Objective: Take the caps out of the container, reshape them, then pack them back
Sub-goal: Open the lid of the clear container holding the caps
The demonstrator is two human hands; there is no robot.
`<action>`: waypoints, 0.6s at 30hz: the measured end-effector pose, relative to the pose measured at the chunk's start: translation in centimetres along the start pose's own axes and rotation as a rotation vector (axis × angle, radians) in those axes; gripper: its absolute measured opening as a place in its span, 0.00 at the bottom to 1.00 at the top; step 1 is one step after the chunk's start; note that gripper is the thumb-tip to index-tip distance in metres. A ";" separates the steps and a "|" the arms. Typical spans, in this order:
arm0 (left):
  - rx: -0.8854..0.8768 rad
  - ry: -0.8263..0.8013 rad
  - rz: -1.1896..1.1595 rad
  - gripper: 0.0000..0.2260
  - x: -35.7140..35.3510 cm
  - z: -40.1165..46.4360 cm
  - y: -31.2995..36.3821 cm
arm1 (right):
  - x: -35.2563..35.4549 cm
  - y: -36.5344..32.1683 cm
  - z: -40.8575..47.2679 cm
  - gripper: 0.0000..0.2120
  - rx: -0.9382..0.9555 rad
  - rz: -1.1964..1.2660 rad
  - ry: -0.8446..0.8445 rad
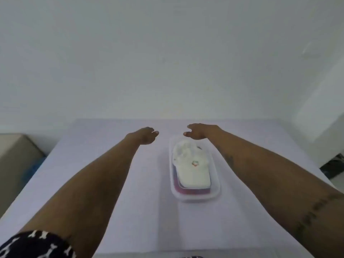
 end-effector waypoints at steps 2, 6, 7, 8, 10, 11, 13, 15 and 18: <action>0.005 -0.078 -0.051 0.26 -3.3 -0.1 -1.0 | -2.3 -0.2 0.5 0.33 0.025 -0.012 -0.056; 0.048 -0.200 -0.158 0.24 -11.3 -1.5 -2.2 | -8.4 0.0 0.9 0.38 0.003 0.003 -0.160; 0.053 -0.190 -0.197 0.24 -12.5 -1.8 -2.2 | -9.2 0.1 0.8 0.39 0.014 -0.008 -0.144; 0.053 -0.177 -0.231 0.24 -13.6 -2.5 -2.0 | -10.1 0.0 0.3 0.40 0.025 -0.020 -0.143; 0.067 -0.179 -0.332 0.25 -16.2 -2.8 -2.3 | -11.7 -0.6 -0.2 0.43 0.044 -0.016 -0.170; 0.058 -0.183 -0.387 0.25 -17.3 -3.1 -2.2 | -12.5 -1.0 -0.5 0.45 0.052 -0.034 -0.180; 0.048 -0.180 -0.561 0.24 -19.1 -4.1 -2.0 | -14.1 -1.8 -1.2 0.51 0.043 -0.086 -0.213; 0.056 -0.170 -0.773 0.19 -20.2 -4.9 -2.0 | -15.2 -2.6 -1.6 0.60 0.011 -0.113 -0.248; 0.067 -0.245 -1.056 0.20 -21.1 -5.7 -2.4 | -16.2 -3.6 -2.1 0.66 -0.021 -0.094 -0.274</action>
Point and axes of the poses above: each hand's wrist, its own z-axis towards the middle knuckle, its own x-axis out of the back of the hand, y = z × x, the point moved 1 cm from there along z, towards the middle knuckle, and after that the axes turned 2 degrees about -z, right-handed, at the moved point
